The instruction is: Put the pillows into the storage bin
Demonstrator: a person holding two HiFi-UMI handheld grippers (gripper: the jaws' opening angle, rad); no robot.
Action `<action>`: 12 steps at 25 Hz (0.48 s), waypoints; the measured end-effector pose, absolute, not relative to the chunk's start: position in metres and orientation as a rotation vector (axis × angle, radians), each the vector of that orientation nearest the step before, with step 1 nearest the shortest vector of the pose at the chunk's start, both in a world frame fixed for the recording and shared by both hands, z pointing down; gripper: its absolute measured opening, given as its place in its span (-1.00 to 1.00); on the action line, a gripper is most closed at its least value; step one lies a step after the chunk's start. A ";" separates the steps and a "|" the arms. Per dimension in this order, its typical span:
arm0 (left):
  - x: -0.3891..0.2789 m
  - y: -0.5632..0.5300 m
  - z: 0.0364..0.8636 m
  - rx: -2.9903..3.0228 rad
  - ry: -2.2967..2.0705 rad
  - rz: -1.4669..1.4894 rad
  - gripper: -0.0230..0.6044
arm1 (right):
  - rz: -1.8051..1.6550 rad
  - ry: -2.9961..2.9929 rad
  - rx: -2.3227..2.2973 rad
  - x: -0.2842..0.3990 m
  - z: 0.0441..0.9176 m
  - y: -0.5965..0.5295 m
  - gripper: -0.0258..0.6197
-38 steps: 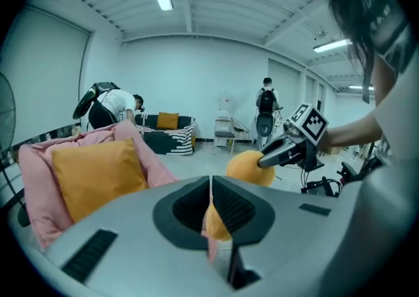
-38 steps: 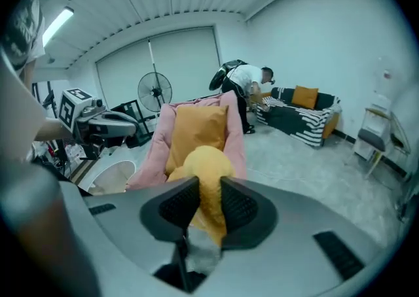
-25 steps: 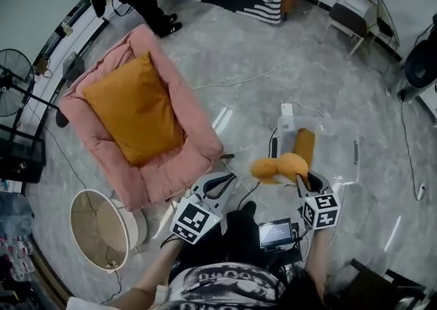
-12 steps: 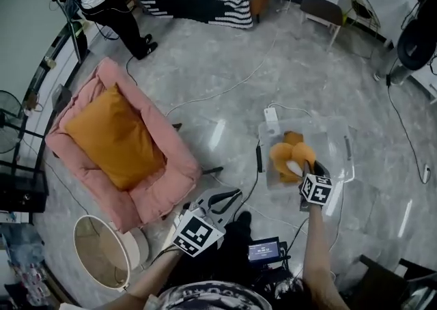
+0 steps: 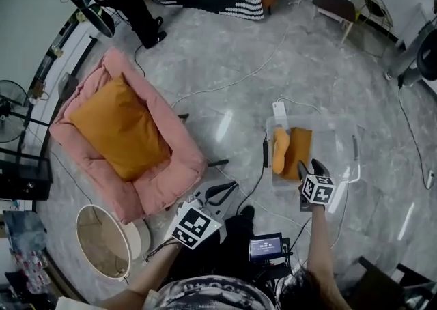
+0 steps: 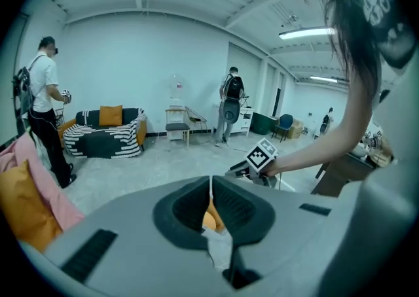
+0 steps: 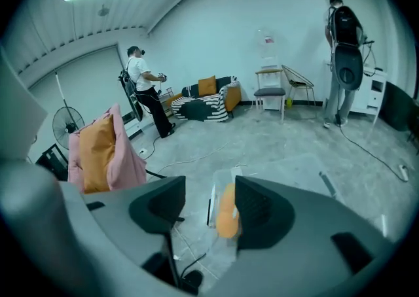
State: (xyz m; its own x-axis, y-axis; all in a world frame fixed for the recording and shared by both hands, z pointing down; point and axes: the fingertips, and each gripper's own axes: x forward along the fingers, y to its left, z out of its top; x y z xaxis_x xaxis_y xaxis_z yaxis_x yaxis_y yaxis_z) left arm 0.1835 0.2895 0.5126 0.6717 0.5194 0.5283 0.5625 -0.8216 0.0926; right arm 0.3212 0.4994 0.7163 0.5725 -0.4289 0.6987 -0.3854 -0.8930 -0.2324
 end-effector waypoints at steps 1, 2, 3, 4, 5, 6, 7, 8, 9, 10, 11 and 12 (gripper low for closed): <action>0.184 0.287 0.510 -2.808 -0.897 -0.842 -0.86 | -1.227 0.735 -2.731 0.316 0.711 0.495 -0.18; 0.184 0.285 0.508 -2.816 -0.885 -0.834 -0.86 | -1.218 0.762 -2.725 0.311 0.707 0.490 -0.18; 0.184 0.282 0.505 -2.824 -0.872 -0.824 -0.86 | -1.211 0.789 -2.721 0.305 0.704 0.485 -0.18; 0.183 0.278 0.503 -2.832 -0.856 -0.812 -0.86 | -1.206 0.817 -2.720 0.300 0.700 0.479 -0.18; 0.183 0.273 0.500 -2.841 -0.835 -0.799 -0.86 | -1.198 0.844 -2.721 0.296 0.697 0.473 -0.18; 0.182 0.268 0.498 -2.854 -0.811 -0.787 -0.86 | -1.186 0.868 -2.723 0.294 0.693 0.466 -0.19; 0.182 0.261 0.496 -2.868 -0.785 -0.775 -0.86 | -1.169 0.890 -2.724 0.293 0.688 0.458 -0.21; 0.181 0.254 0.494 -2.884 -0.759 -0.765 -0.86 | -1.151 0.911 -2.723 0.291 0.681 0.449 -0.23; 0.178 0.245 0.491 -2.897 -0.737 -0.757 -0.86 | -1.134 0.935 -2.721 0.289 0.675 0.439 -0.23; 0.174 0.236 0.487 -2.908 -0.716 -0.751 -0.86 | -1.120 0.960 -2.719 0.285 0.668 0.426 -0.23; 0.170 0.225 0.484 -2.917 -0.696 -0.744 -0.86 | -1.108 0.988 -2.719 0.282 0.662 0.413 -0.23; 0.165 0.213 0.481 -2.925 -0.675 -0.737 -0.86 | -1.094 1.018 -2.719 0.279 0.656 0.398 -0.23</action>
State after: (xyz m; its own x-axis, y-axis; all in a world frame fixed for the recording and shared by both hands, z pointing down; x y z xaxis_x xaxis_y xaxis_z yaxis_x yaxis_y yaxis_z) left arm 0.1648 0.2133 0.4813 0.7912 0.4010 0.4618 0.4249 -0.9035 0.0566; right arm 0.2785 0.3977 0.6557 0.5362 -0.5885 0.6051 -0.5611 -0.7840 -0.2653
